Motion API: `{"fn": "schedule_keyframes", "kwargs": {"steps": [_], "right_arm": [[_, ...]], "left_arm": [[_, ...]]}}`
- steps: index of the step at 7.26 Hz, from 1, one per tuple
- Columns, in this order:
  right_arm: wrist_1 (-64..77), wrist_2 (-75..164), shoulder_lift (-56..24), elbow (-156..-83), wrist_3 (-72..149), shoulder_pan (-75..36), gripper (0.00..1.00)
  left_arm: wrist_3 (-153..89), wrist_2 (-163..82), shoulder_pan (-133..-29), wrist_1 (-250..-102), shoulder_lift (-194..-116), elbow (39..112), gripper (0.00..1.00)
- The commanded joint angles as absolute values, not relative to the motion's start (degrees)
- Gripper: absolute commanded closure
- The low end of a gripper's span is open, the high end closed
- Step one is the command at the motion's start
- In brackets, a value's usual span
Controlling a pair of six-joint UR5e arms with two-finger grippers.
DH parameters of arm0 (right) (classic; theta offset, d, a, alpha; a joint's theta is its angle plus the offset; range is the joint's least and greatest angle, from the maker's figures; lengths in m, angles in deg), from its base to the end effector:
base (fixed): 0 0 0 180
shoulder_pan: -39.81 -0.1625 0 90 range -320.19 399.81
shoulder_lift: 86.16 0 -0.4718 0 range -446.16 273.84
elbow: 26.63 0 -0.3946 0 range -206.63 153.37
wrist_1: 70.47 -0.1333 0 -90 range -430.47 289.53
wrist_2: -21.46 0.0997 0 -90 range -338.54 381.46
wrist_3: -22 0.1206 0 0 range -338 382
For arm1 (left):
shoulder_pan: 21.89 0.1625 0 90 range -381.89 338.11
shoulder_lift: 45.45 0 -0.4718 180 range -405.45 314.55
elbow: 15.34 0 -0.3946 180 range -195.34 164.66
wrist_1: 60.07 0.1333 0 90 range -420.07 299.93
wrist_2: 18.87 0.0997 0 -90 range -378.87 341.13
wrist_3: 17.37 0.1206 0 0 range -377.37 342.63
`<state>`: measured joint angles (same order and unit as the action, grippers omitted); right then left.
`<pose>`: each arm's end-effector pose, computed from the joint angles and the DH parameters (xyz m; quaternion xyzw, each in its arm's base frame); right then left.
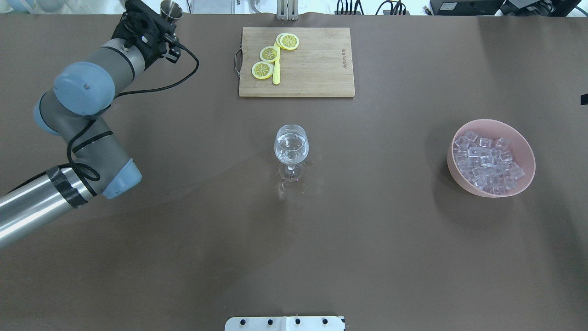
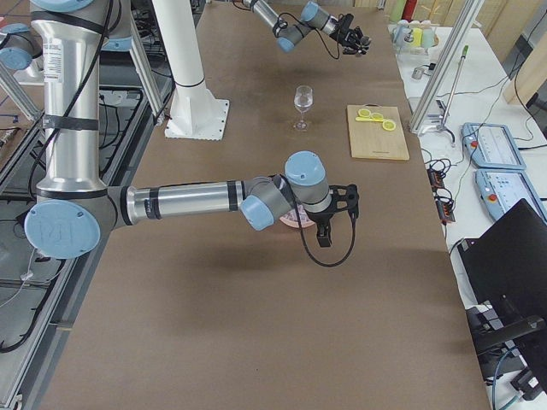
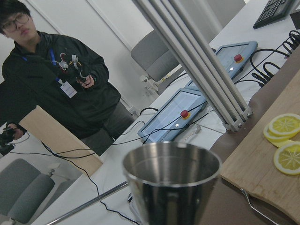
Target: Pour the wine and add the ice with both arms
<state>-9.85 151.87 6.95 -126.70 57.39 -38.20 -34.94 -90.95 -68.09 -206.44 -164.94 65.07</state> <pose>-0.0501 -0.5013 0.6007 0.1361 -0.4181 0.0754 0.8950 0.3881 -0.6509 0.3692 0.5871 0.2059 0.0826 0.7785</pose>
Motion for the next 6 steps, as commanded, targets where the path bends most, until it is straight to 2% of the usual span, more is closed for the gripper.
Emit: {"fn": "schedule_keyframes", "kwargs": {"steps": [1, 4, 6], "right_arm": [[-9.8, 148.9, 6.2, -129.7, 66.2, -32.2, 0.00], [-9.5, 147.1, 6.2, -133.9, 73.1, -27.0, 0.00], [-9.5, 146.9, 6.2, -134.6, 74.3, -25.8, 0.00]], "left_arm": [[-49.6, -94.3, -70.2, -206.6, -162.4, 63.4, 1.00], [-63.3, -88.9, -70.5, -227.8, -161.4, 47.5, 1.00], [-65.1, -88.7, -71.5, -230.6, -157.3, 47.1, 1.00]]}}
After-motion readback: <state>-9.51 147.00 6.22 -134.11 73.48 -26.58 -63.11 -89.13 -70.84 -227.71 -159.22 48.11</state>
